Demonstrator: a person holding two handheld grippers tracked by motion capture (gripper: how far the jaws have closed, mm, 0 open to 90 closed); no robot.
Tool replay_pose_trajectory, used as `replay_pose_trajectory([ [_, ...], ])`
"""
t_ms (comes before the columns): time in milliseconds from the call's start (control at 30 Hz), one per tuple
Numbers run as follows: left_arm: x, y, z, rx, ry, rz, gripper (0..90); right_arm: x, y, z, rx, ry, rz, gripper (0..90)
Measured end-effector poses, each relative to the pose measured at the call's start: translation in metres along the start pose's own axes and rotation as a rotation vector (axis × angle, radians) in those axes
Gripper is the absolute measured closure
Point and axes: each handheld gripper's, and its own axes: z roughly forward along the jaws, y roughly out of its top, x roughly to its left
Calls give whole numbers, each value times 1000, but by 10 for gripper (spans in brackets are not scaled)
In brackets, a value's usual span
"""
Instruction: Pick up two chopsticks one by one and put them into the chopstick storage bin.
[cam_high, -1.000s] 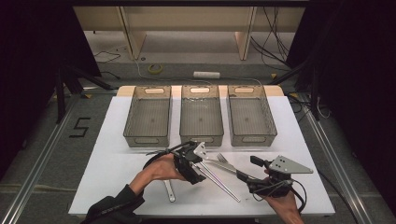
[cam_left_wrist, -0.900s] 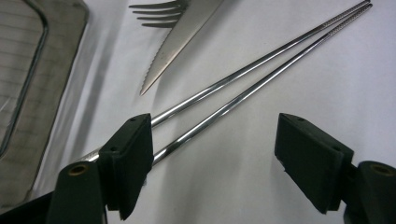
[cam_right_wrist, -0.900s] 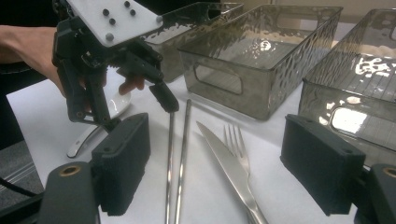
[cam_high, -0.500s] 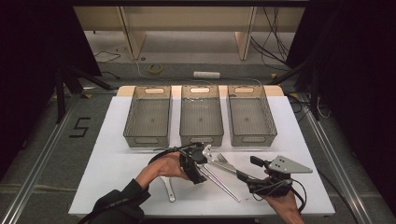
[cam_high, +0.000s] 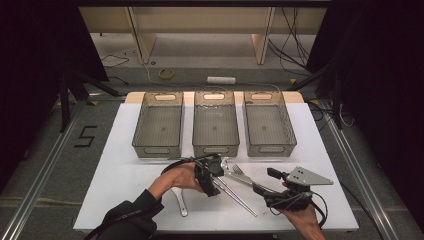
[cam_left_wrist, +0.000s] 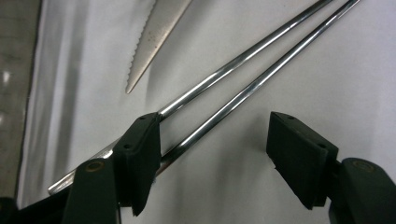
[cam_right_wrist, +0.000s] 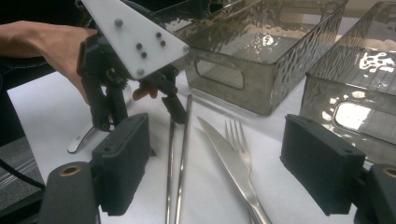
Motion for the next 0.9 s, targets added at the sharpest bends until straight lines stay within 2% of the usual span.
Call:
replay_pose_trajectory([
  [100,0,1,0,13,-9,0,365,0,0,0,1,1,0,249],
  [400,-6,5,-2,58,-25,10,487,-1,0,0,6,1,2,249],
  [733,-19,3,-5,91,-29,80,645,-1,0,0,12,-1,0,250],
  [900,-24,1,-6,92,-26,107,704,-1,0,1,14,-2,0,250],
])
